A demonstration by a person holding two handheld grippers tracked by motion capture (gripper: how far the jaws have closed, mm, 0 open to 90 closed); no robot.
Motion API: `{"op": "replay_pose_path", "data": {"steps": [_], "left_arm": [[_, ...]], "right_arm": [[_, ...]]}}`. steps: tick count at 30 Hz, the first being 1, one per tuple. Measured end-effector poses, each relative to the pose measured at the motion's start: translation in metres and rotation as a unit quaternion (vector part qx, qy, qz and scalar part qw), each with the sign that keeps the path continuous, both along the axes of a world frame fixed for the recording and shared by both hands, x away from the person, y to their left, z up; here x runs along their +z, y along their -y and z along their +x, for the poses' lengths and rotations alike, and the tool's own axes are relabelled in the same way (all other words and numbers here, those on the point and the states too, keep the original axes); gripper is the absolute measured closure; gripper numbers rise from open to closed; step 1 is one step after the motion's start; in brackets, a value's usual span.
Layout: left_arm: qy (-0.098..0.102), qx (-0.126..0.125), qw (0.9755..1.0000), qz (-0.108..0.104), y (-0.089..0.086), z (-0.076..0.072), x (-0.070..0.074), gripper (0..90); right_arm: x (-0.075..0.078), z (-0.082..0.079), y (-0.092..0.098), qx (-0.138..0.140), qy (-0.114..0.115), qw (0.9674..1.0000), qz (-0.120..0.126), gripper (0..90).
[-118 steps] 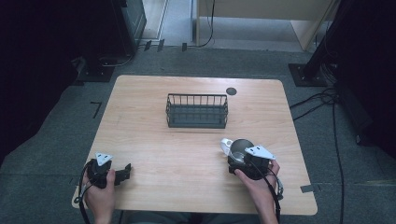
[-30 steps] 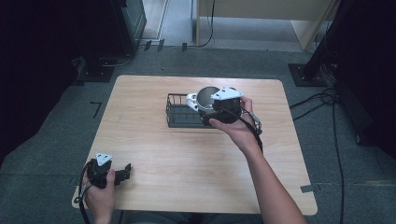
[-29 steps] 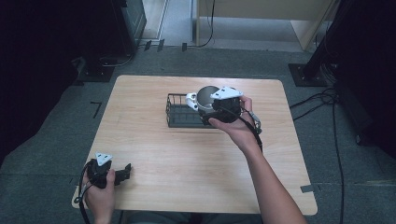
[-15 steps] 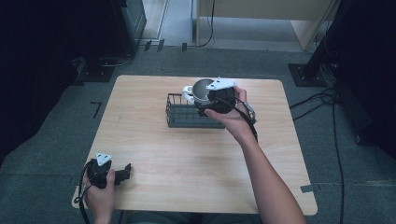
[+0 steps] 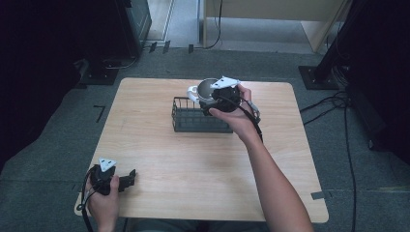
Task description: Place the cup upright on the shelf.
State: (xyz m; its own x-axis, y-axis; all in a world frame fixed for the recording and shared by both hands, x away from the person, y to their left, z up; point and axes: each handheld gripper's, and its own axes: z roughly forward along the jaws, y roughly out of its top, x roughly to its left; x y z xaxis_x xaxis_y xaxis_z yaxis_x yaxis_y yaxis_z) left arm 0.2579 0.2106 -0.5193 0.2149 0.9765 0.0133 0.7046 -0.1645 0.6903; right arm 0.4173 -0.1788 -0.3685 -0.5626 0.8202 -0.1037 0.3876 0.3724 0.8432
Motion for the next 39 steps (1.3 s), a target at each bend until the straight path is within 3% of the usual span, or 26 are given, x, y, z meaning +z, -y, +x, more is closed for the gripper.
{"op": "replay_pose_path", "data": {"steps": [14, 23, 32, 39], "left_arm": [[0.0, 0.0, 1.0, 0.0, 0.0, 0.0, 0.0, 0.0], [0.0, 0.0, 1.0, 0.0, 0.0, 0.0, 0.0, 0.0], [0.0, 0.0, 1.0, 0.0, 0.0, 0.0, 0.0, 0.0], [0.0, 0.0, 1.0, 0.0, 0.0, 0.0, 0.0, 0.0]], "right_arm": [[-0.022, 0.018, -0.004, -0.004, -0.012, 0.9998, -0.015, 7.8], [-0.041, 0.024, -0.004, -0.001, -0.034, 0.9993, -0.018, 7.7], [-0.063, 0.026, 0.004, -0.01, -0.057, 0.9983, -0.004, 7.6], [-0.062, 0.024, 0.007, -0.017, -0.065, 0.9977, 0.005, 6.7]]}}
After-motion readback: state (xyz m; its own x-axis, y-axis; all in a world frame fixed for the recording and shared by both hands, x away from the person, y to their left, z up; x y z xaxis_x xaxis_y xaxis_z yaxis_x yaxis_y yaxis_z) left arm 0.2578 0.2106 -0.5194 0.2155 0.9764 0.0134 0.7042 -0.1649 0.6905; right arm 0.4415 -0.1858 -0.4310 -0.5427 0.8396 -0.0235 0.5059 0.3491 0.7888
